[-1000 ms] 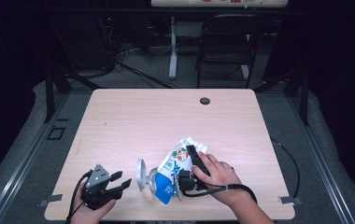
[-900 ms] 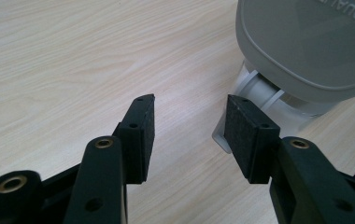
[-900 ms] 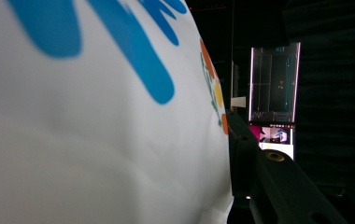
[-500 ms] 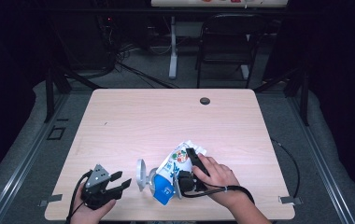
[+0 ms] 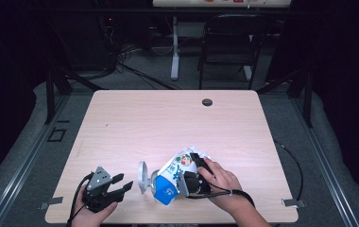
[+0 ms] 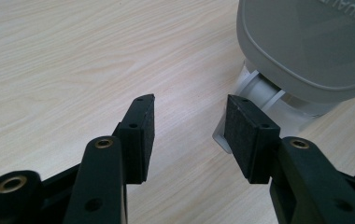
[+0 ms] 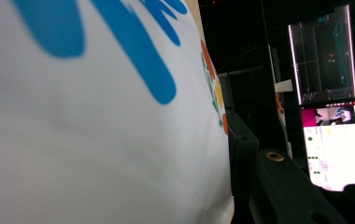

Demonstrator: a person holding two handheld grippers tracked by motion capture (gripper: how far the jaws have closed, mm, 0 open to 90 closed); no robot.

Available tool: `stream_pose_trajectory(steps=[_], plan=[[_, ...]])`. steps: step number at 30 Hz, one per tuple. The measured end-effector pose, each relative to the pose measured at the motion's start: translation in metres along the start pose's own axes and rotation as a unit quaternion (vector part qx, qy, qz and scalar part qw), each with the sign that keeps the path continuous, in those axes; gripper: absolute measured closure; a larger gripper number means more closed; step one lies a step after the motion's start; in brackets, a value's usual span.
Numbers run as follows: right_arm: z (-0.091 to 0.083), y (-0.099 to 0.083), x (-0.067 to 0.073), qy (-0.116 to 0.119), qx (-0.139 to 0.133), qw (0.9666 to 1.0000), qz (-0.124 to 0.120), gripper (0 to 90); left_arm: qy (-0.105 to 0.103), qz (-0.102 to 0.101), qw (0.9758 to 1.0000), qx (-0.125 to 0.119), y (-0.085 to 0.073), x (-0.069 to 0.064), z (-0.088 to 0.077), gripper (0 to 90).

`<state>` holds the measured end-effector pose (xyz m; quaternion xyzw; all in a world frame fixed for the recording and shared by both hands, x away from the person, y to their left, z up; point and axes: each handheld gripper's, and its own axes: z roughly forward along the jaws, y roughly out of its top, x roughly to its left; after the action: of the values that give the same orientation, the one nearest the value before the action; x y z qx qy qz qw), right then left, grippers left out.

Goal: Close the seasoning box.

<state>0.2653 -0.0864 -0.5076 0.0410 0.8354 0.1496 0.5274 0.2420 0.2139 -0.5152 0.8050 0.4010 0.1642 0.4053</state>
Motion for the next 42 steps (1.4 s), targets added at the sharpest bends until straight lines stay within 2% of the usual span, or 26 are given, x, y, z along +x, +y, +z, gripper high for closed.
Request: stream_pose_trajectory(steps=[6, 7, 8, 11, 15, 19, 22, 23, 26, 27, 28, 30, 32, 33, 34, 40, 42], plan=[[-0.001, -0.001, 0.0, 0.014, 0.001, 0.9997, 0.022, 70.0, 0.0, 0.0, 1.0, -0.001, 0.0, 0.0, 0.0, 54.0], [0.0, -0.002, 0.0, 0.019, -0.004, 0.9992, 0.036, 70.1, 0.0, 0.0, 1.0, -0.001, 0.0, 0.0, 0.0, 53.9], [0.0, -0.003, -0.001, 0.023, -0.002, 0.999, 0.038, 70.2, 0.0, 0.001, 1.0, -0.001, 0.0, 0.0, 0.0, 53.9], [0.0, -0.006, -0.001, 0.034, -0.001, 0.9974, 0.063, 70.5, 0.0, 0.0, 1.0, 0.0, 0.0, 0.0, 0.0, 53.9], [0.0, -0.009, -0.001, 0.052, 0.0, 0.9941, 0.095, 71.4, 0.001, 0.0, 1.0, 0.002, 0.0, -0.001, 0.0, 53.9], [0.002, -0.013, -0.002, 0.07, -0.005, 0.9888, 0.132, 72.7, 0.001, 0.0, 1.0, 0.002, 0.0, -0.001, 0.0, 54.0], [0.001, -0.015, -0.003, 0.082, 0.001, 0.9857, 0.147, 73.5, 0.001, 0.0, 1.0, 0.003, 0.0, -0.001, 0.0, 53.9], [0.003, -0.016, -0.001, 0.085, -0.009, 0.9832, 0.161, 73.6, 0.001, 0.001, 1.0, 0.003, 0.0, -0.001, 0.0, 54.0], [0.003, -0.018, -0.001, 0.097, -0.008, 0.9802, 0.172, 73.9, 0.001, 0.001, 1.0, 0.003, 0.0, -0.001, 0.001, 53.9], [0.004, -0.018, 0.0, 0.101, -0.013, 0.9774, 0.186, 73.9, 0.001, 0.0, 1.0, 0.003, 0.0, -0.001, 0.001, 53.9], [0.004, -0.019, -0.001, 0.106, -0.01, 0.9767, 0.186, 73.9, 0.001, 0.0, 1.0, 0.003, 0.0, -0.001, 0.001, 53.9], [0.004, -0.02, -0.001, 0.113, -0.011, 0.9731, 0.201, 73.9, 0.0, 0.0, 1.0, 0.002, 0.0, -0.001, 0.001, 54.0], [0.005, -0.021, 0.0, 0.119, -0.016, 0.9683, 0.219, 73.9, 0.0, 0.0, 1.0, 0.002, 0.0, -0.001, 0.001, 53.9], [0.006, -0.022, 0.0, 0.124, -0.02, 0.9645, 0.233, 73.9, 0.0, 0.0, 1.0, 0.002, 0.0, -0.001, 0.001, 53.9], [0.006, -0.023, -0.001, 0.127, -0.018, 0.9638, 0.234, 73.9, 0.001, 0.0, 1.0, 0.001, 0.0, 0.0, 0.001, 53.9], [0.008, -0.031, -0.005, 0.146, -0.023, 0.9458, 0.289, 73.9, 0.0, 0.0, 1.0, 0.002, 0.0, 0.0, 0.001, 53.9], [0.008, -0.034, -0.005, 0.15, -0.022, 0.9415, 0.301, 73.9, 0.0, 0.0, 1.0, 0.002, 0.0, 0.0, 0.001, 53.9]])
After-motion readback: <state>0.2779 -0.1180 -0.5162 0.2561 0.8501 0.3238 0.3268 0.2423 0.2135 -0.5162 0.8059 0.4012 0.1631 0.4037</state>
